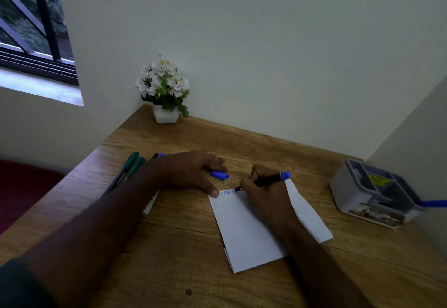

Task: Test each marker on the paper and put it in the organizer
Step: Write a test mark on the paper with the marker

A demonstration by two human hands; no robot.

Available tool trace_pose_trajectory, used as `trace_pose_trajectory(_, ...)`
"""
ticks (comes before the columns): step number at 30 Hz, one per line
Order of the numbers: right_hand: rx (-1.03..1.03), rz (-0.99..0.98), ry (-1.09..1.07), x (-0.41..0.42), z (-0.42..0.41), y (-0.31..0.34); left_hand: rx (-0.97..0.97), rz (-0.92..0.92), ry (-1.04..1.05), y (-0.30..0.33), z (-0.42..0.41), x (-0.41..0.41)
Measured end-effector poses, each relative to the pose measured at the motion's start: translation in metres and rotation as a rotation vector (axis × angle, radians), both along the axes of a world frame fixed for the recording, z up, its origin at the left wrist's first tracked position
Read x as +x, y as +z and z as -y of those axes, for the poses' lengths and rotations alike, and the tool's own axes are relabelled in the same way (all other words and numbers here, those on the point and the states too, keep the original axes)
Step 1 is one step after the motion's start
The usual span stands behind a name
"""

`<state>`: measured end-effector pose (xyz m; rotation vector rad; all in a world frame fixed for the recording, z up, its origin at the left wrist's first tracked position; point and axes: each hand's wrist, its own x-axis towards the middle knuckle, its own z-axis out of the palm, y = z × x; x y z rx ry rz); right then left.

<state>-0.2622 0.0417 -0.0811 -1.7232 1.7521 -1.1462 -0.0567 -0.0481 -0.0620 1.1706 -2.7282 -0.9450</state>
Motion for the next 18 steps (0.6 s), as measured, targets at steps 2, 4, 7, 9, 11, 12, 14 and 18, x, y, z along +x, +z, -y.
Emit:
trace_pose_trajectory(2,-0.001,-0.017,-0.006,0.0000,0.0004,-0.0005,0.003,0.001,-0.001,-0.0008,0.0006,0.0001)
trace_pose_trajectory(4,0.005,-0.007,-0.011,-0.0008,0.0002,0.0005,0.002,0.004,-0.008,-0.0012,0.0008,0.0003)
trace_pose_trajectory(7,-0.003,0.044,0.006,-0.0009,-0.0014,0.0013,-0.001,0.011,-0.008,0.0016,-0.0013,-0.0001)
trace_pose_trajectory(9,-0.005,0.050,0.017,-0.0006,-0.0019,0.0007,-0.001,0.014,-0.005,0.0052,-0.0040,-0.0010)
trace_pose_trajectory(11,-0.005,0.038,0.019,-0.0006,-0.0014,-0.0002,-0.004,0.015,0.001,0.0068,-0.0052,-0.0017)
trace_pose_trajectory(12,-0.005,0.033,0.019,-0.0004,-0.0012,-0.0003,-0.001,0.019,0.008,0.0068,-0.0053,-0.0017)
trace_pose_trajectory(14,-0.008,0.028,0.009,-0.0010,-0.0002,-0.0007,-0.001,0.019,0.012,0.0058,-0.0049,-0.0013)
trace_pose_trajectory(18,-0.035,0.058,0.001,-0.0036,-0.0002,-0.0003,-0.006,0.013,-0.008,0.0022,-0.0018,-0.0002)
